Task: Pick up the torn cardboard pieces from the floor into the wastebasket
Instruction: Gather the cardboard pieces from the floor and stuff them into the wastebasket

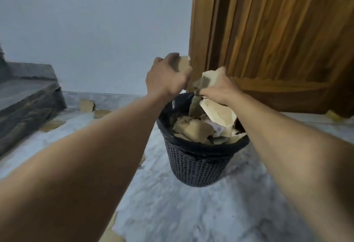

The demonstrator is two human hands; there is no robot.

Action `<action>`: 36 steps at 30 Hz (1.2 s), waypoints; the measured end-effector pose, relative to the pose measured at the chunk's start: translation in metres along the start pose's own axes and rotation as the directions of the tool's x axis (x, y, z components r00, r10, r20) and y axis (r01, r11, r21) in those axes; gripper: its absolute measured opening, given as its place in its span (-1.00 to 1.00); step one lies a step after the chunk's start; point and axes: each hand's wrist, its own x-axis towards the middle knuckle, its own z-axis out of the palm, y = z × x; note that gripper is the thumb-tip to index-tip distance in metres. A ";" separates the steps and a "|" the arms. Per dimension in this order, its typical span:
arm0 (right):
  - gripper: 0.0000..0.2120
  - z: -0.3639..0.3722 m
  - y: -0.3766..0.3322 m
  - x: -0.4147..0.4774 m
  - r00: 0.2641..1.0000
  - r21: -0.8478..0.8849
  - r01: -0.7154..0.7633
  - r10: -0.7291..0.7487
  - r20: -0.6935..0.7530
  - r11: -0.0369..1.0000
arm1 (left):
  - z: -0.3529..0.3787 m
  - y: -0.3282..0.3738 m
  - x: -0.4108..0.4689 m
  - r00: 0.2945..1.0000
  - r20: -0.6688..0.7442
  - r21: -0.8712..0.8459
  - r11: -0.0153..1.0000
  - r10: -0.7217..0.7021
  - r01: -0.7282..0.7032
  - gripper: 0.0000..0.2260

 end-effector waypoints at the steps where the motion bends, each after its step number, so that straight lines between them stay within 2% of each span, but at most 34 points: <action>1: 0.01 -0.003 0.011 0.005 0.999 0.045 -0.040 0.038 0.031 0.998 | 0.014 0.005 0.000 0.999 0.039 -0.019 1.000 -0.019 0.019 -0.42; 5: 0.09 -0.015 0.038 0.014 0.981 0.183 -0.155 0.130 0.145 0.971 | 0.053 0.007 -0.004 0.965 0.210 -0.114 0.977 -0.155 0.182 -0.60; 7: 0.15 -0.018 0.041 0.014 0.974 0.183 -0.172 0.139 0.179 0.968 | 0.057 0.004 -0.005 0.935 0.294 -0.182 0.949 -0.198 0.258 -0.69; 9: 0.21 -0.024 0.039 0.013 0.971 0.136 -0.175 0.149 0.185 0.975 | 0.053 0.000 -0.003 0.931 0.313 -0.201 0.945 -0.189 0.260 -0.70; 11: 0.21 -0.029 0.030 0.009 0.974 0.110 -0.164 0.143 0.178 0.980 | 0.042 -0.007 -0.003 0.949 0.253 -0.244 0.937 -0.186 0.249 -0.73; 13: 0.11 -0.027 0.017 0.003 0.985 0.064 -0.135 0.127 0.121 0.989 | 0.025 -0.017 -0.007 0.963 0.196 -0.254 0.939 -0.183 0.231 -0.76; 16: -0.20 -0.001 -0.009 -0.017 0.999 0.041 -0.017 0.019 -0.044 0.999 | -0.005 -0.054 -0.026 0.974 0.142 -0.158 0.968 -0.174 0.196 -0.72; 19: -0.45 0.046 -0.034 -0.049 0.970 -0.009 0.177 -0.176 -0.169 0.984 | -0.040 -0.120 -0.065 0.977 0.127 -0.017 0.984 -0.173 0.176 -0.65; 23: -0.60 0.125 -0.058 -0.091 0.924 -0.046 0.360 -0.363 -0.120 0.932 | -0.077 -0.222 -0.149 0.952 0.158 0.192 0.954 -0.263 0.232 -0.50; 26: -0.59 0.183 -0.073 -0.114 0.844 -0.185 0.521 -0.535 -0.031 0.833 | -0.093 -0.277 -0.225 0.895 0.335 0.313 0.931 -0.295 0.189 -0.15; 28: -0.58 0.221 -0.077 -0.124 0.804 -0.197 0.589 -0.594 0.038 0.784 | -0.094 -0.304 -0.269 0.774 0.523 0.402 0.904 -0.357 0.145 0.08; 29: -0.57 0.241 -0.075 -0.128 0.808 -0.167 0.589 -0.583 0.089 0.790 | -0.090 -0.315 -0.286 0.718 0.580 0.460 0.882 -0.384 0.100 0.13; 30: -0.55 0.261 -0.072 -0.131 0.830 -0.139 0.556 -0.539 0.146 0.819 | -0.085 -0.326 -0.297 0.699 0.598 0.510 0.859 -0.391 0.044 0.12; 32: -0.47 0.302 -0.059 -0.135 0.887 -0.103 0.405 -0.363 0.286 0.908 | -0.078 -0.342 -0.300 0.749 0.561 0.560 0.828 -0.352 -0.031 0.00; 33: -0.41 0.322 -0.051 -0.135 0.888 -0.109 0.328 -0.267 0.374 0.938 | -0.077 -0.350 -0.294 0.777 0.535 0.574 0.818 -0.333 -0.045 -0.06; 36: -0.19 0.375 -0.031 -0.131 0.835 -0.158 0.215 -0.097 0.542 0.964 | -0.079 -0.380 -0.259 0.796 0.516 0.600 0.797 -0.315 -0.073 -0.14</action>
